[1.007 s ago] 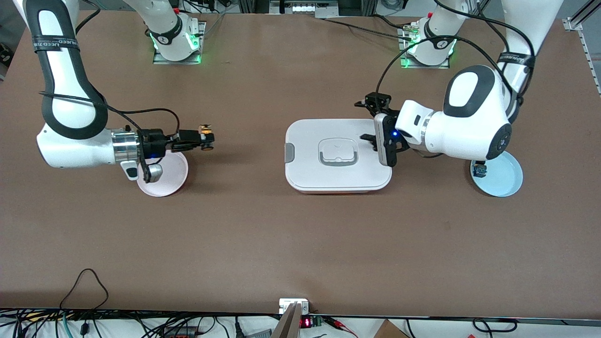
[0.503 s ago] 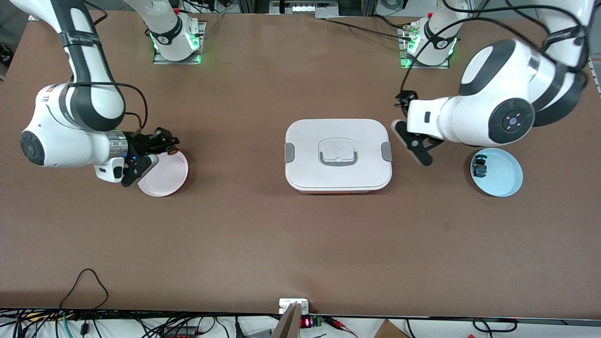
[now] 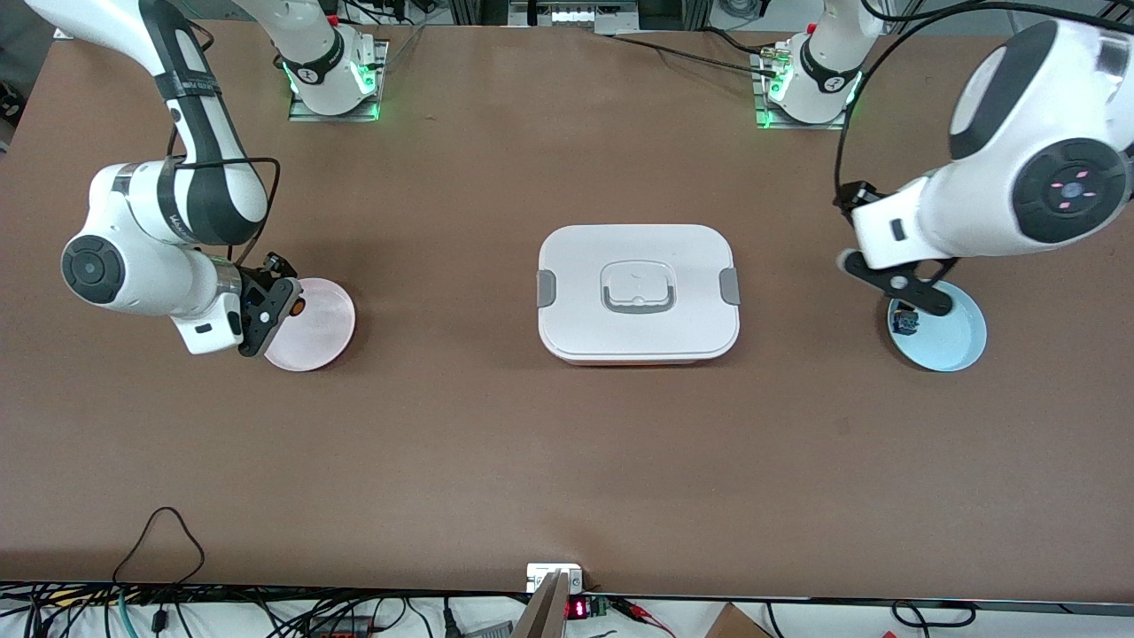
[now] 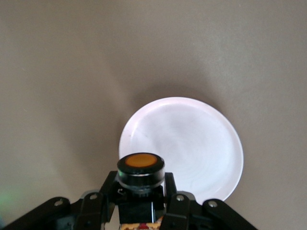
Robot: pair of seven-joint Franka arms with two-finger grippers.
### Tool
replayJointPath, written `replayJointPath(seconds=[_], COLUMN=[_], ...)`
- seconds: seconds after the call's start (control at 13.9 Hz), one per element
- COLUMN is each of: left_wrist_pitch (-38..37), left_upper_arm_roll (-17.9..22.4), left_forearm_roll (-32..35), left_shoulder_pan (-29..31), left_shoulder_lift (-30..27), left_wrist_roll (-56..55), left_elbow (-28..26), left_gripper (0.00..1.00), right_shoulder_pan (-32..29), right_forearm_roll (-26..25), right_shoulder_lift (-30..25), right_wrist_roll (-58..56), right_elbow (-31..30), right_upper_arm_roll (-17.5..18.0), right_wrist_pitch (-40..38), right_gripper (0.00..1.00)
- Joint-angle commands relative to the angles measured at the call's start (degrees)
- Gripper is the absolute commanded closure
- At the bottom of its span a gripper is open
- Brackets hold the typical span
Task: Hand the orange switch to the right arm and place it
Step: 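Lower the switch onto the white plate while the left gripper returns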
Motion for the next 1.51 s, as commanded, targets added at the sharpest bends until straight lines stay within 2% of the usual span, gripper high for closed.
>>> replayJointPath(seconds=[0.0,0.14,0.29,0.36,0.58,0.93,1.22,1.29,1.37,1.44], left_wrist_pitch=[8.07,15.71,23.53,24.88,25.07,22.79,22.35,22.34,22.34,22.34], left_upper_arm_roll=[15.84,17.63,18.07,19.29,20.0,19.74,19.74,19.74,19.83,19.83], left_forearm_roll=[-5.42,-5.45,-4.92,-4.92,-5.0,-5.27,-5.27,-5.27,-5.27,-5.27], left_shoulder_pan=[-8.68,-9.4,-9.49,-9.58,-10.81,-9.23,-9.14,-9.14,-9.14,-9.14], left_shoulder_lift=[-10.52,-16.68,-21.79,-22.33,-22.07,-20.67,-20.67,-20.67,-20.32,-20.05], left_wrist_roll=[-4.69,-12.32,-13.77,-13.16,-12.36,-12.27,-12.62,-12.8,-12.71,-12.8], left_elbow=[-7.88,-14.57,-21.07,-22.15,-21.9,-20.58,-20.49,-20.4,-19.88,-19.44], left_gripper=[0.0,0.0,0.0,0.0,0.0,0.0,0.0,0.0,0.0,0.0], right_shoulder_pan=[-1.77,-2.39,-2.39,-2.39,-2.39,-1.69,-1.08,-0.99,-1.07,-1.16], right_forearm_roll=[-0.95,-0.95,-1.04,-1.39,-1.57,-1.74,-1.74,-1.66,-1.57,-1.57], right_shoulder_lift=[-0.5,0.11,0.73,1.25,3.18,6.0,6.36,6.36,6.18,5.83], right_wrist_roll=[-9.34,-13.75,-16.04,-16.92,-19.65,-26.22,-28.09,-28.01,-27.92,-27.92], right_elbow=[-6.11,-8.31,-8.94,-9.55,-11.4,-12.1,-13.85,-14.21,-14.39,-14.39], right_upper_arm_roll=[0.12,0.12,0.12,0.12,0.12,0.12,0.12,0.12,0.12,0.12], right_wrist_pitch=[8.5,12.82,14.06,14.76,20.73,28.91,30.33,30.33,30.24,29.8], right_gripper=[1.0,1.0,1.0,1.0,1.0,1.0,1.0,0.83,0.29,0.0])
